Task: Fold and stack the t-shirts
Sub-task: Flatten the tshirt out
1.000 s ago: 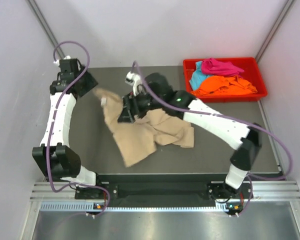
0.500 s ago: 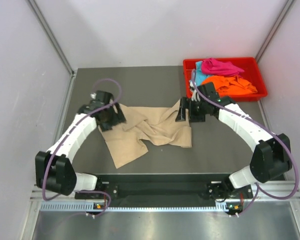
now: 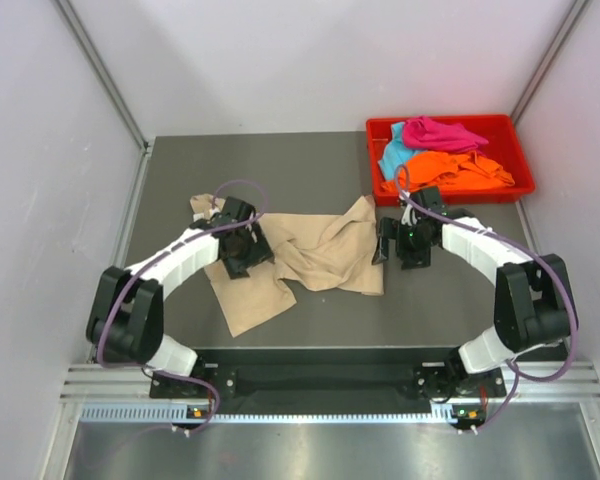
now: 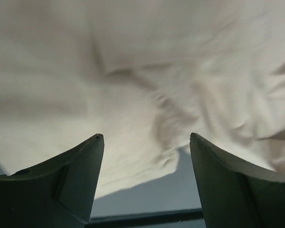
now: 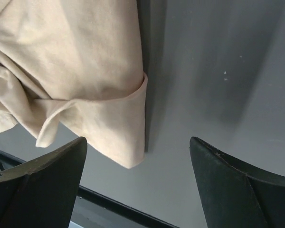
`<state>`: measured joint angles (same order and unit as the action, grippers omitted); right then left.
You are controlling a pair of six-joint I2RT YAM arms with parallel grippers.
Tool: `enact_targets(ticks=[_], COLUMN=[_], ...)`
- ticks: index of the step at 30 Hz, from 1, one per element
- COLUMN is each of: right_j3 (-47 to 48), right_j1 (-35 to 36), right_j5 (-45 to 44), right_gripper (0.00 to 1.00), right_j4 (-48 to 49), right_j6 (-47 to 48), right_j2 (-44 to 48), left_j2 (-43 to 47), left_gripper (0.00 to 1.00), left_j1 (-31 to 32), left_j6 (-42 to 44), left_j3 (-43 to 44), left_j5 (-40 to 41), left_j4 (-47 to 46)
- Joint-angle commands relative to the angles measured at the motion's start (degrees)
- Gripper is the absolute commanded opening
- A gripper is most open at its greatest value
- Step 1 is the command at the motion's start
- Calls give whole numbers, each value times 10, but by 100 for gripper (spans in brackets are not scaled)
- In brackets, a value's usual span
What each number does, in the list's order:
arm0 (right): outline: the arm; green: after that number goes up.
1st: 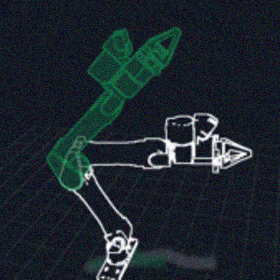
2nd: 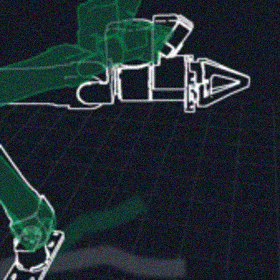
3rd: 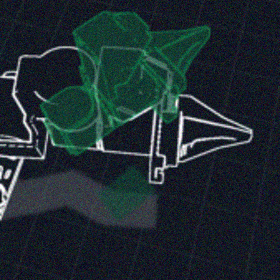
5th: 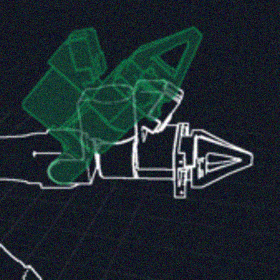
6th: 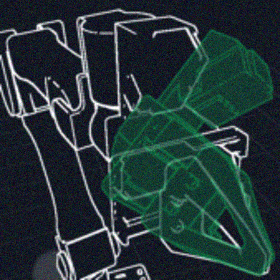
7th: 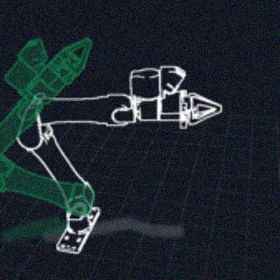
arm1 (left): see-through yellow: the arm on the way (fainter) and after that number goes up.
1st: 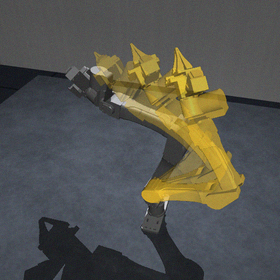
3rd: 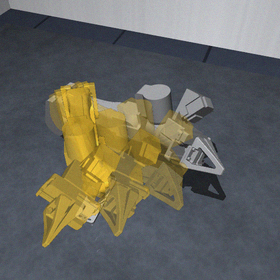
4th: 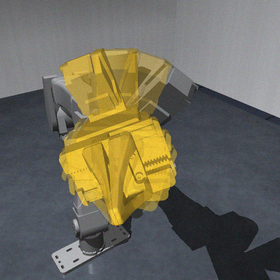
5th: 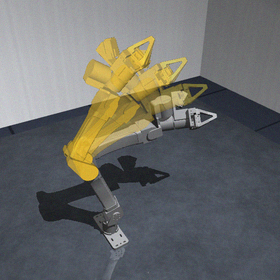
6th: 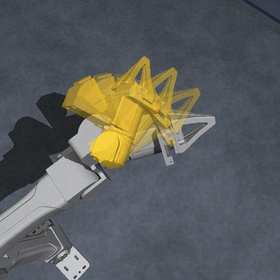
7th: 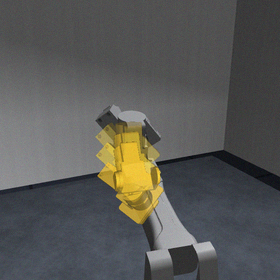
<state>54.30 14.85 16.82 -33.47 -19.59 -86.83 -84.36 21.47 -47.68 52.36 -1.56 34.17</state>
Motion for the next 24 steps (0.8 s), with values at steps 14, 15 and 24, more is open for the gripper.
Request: enact_targets(ticks=[14,15,24], right_j3=[43,47,194], right_j1=[48,52,148], right_j5=[20,11,-22], right_gripper=[77,72,0], right_j4=[65,65,17], right_j6=[-38,-39,-34], right_j2=[-74,-77,-143], left_j2=[-315,-316,-247], left_gripper=[26,0,0], left_j1=[-46,-57,-196], left_j6=[76,72,125], left_j3=[262,267,323], left_j5=[-28,-21,52], left_j4=[-60,-52,-25])
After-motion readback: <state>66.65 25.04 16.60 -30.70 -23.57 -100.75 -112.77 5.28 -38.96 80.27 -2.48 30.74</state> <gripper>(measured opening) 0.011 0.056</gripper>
